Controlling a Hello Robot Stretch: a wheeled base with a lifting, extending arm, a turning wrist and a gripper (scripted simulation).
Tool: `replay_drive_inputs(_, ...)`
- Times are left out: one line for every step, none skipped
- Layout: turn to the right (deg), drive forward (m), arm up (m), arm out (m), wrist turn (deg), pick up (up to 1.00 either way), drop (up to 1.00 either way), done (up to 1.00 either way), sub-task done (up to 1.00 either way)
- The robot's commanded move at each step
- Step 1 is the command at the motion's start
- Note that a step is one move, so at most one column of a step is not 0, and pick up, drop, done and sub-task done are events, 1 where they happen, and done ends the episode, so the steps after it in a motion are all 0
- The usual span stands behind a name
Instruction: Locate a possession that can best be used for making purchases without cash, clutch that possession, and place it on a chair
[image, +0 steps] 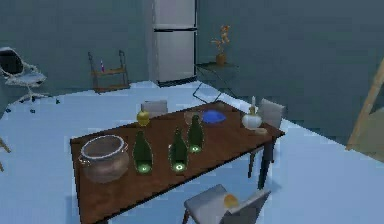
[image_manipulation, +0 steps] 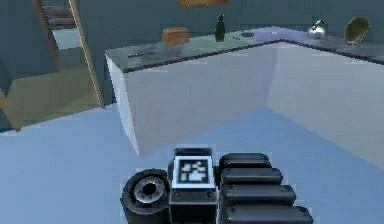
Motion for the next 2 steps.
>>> replay_drive_inputs(45.0,0.00,0.00,0.00,0.0,0.00,0.00,0.00,0.00)
replay_drive_inputs(45.0,0.00,0.00,0.00,0.0,0.00,0.00,0.00,0.00)
